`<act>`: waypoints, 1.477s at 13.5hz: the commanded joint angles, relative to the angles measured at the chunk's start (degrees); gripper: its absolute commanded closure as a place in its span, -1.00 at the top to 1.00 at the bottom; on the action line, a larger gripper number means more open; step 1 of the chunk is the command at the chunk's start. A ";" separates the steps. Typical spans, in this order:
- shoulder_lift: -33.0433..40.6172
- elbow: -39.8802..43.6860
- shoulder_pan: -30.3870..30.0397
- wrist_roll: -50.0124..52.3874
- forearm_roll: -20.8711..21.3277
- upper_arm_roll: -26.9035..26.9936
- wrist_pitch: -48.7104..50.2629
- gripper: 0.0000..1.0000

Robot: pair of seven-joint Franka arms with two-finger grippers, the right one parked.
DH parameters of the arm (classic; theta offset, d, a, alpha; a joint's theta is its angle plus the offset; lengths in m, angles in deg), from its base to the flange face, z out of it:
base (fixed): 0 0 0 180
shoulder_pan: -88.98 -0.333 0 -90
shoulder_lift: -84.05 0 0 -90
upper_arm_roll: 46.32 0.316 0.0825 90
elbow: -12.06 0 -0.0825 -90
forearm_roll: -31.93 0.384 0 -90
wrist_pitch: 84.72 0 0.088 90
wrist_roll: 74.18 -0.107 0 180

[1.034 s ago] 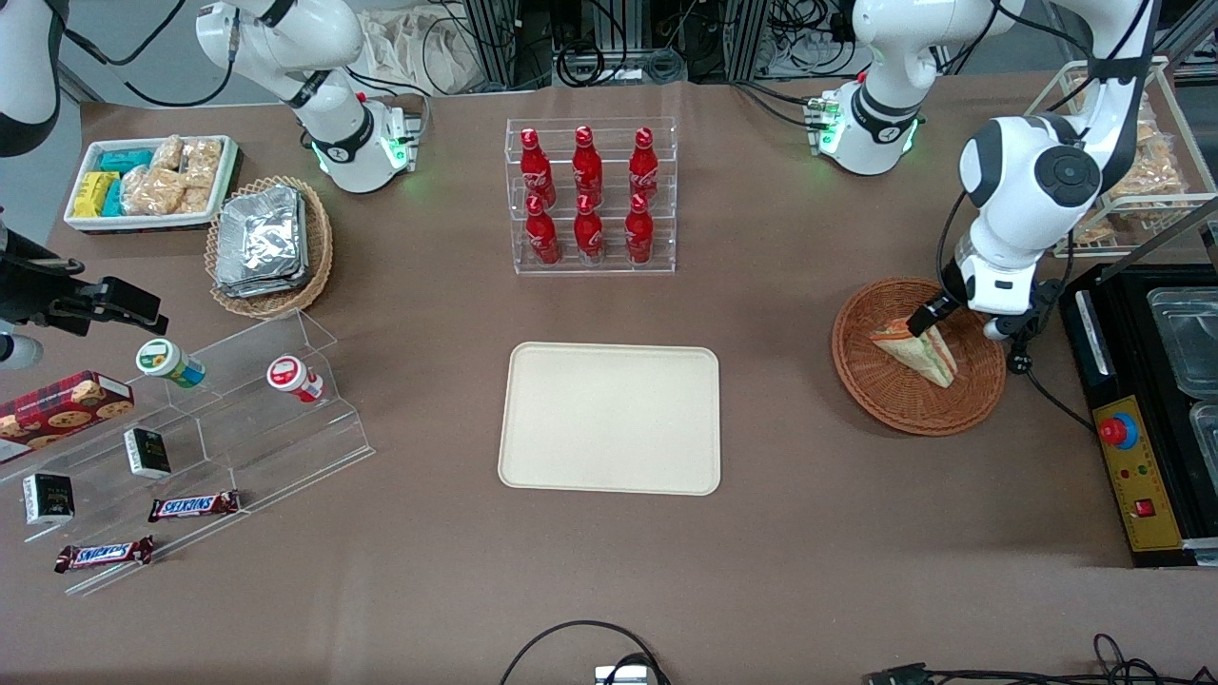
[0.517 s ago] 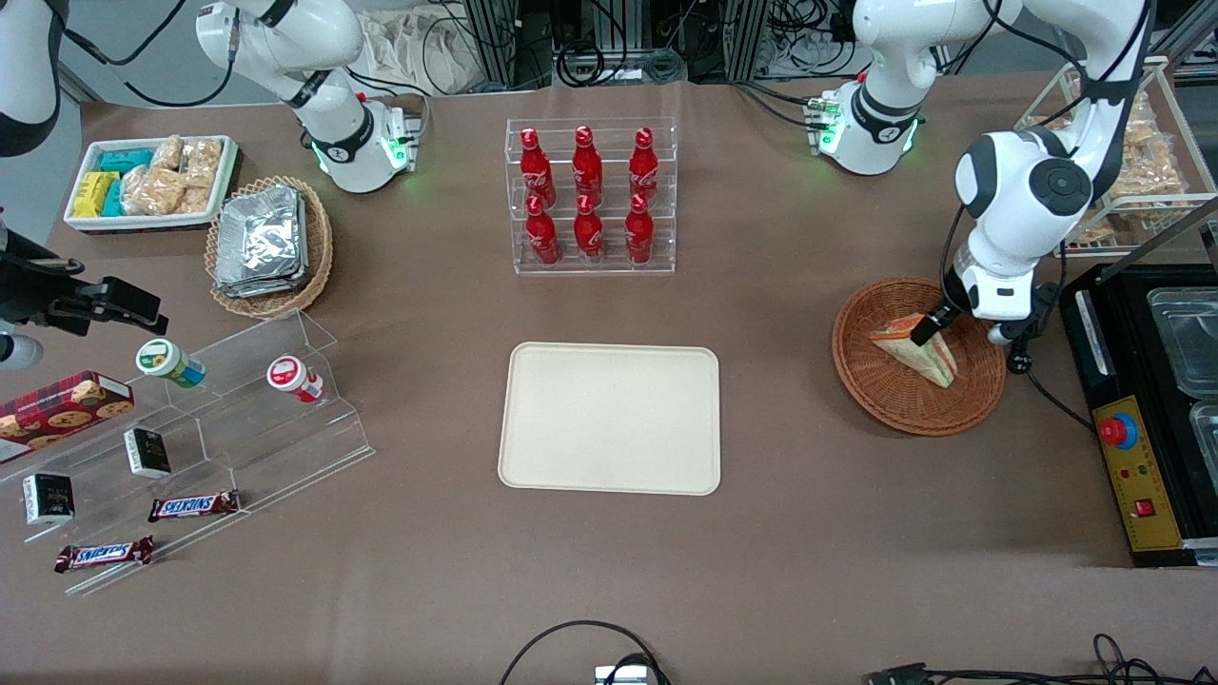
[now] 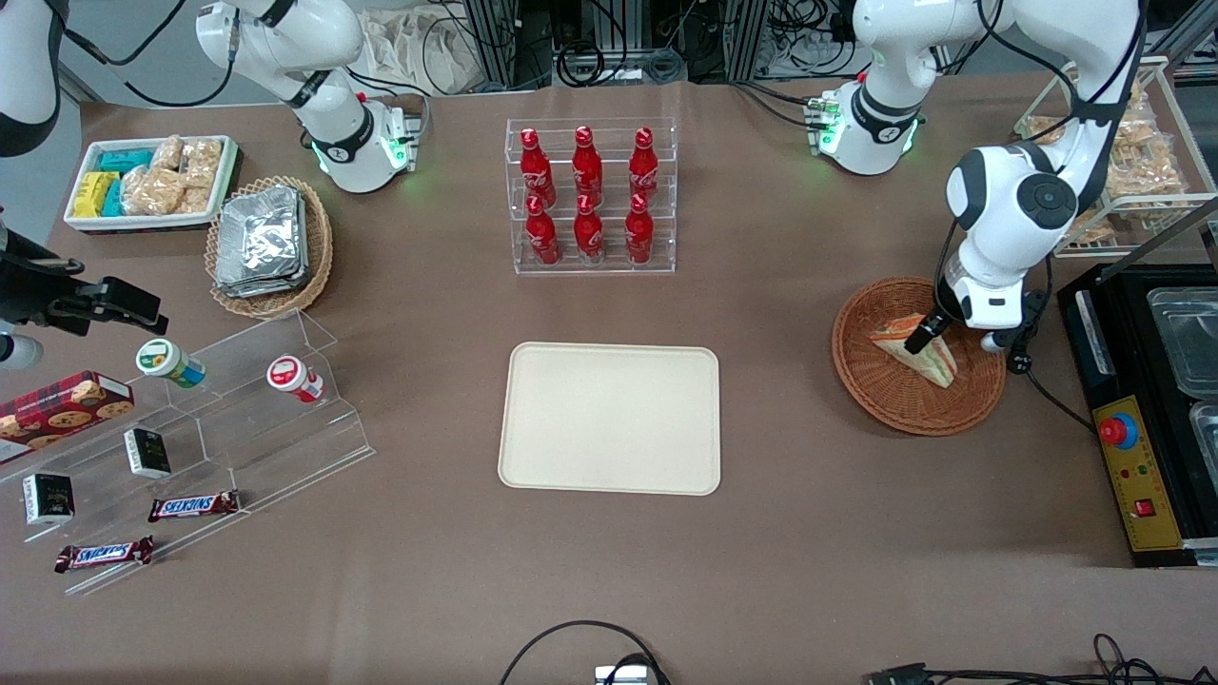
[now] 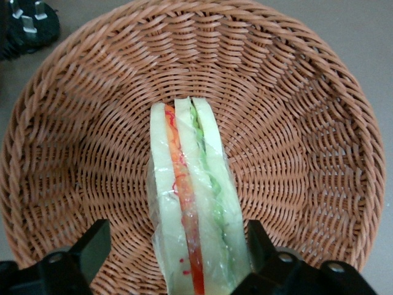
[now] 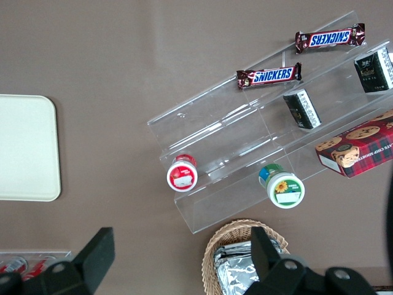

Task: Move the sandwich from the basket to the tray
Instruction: 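Close the left gripper on the sandwich and lift it from the basket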

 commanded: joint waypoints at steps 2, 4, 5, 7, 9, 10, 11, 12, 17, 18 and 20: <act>-1.26 -0.69 -0.24 2.73 0.66 -0.45 -2.94 0.52; -1.26 -0.51 -0.24 2.91 0.66 -0.36 -3.03 -0.11; -1.26 -0.33 -0.24 3.69 0.66 -0.45 -2.94 -0.35; -1.00 0.02 -0.06 4.32 0.66 -0.45 -2.85 -0.53; 0.22 0.80 0.29 3.70 0.75 -0.71 -1.98 -0.56; 1.28 0.98 0.38 3.44 1.36 -0.80 -0.67 -0.57; 2.50 1.42 0.81 3.26 3.63 -0.89 1.43 -0.57; 3.65 2.38 0.99 2.65 7.22 -0.98 4.85 -0.57; 5.77 12.13 1.08 -11.66 10.77 -5.63 21.83 -0.54; 5.77 13.28 1.08 -14.03 10.77 -6.68 22.54 -0.54; 5.59 13.99 1.08 -18.69 10.51 -8.70 22.55 -0.55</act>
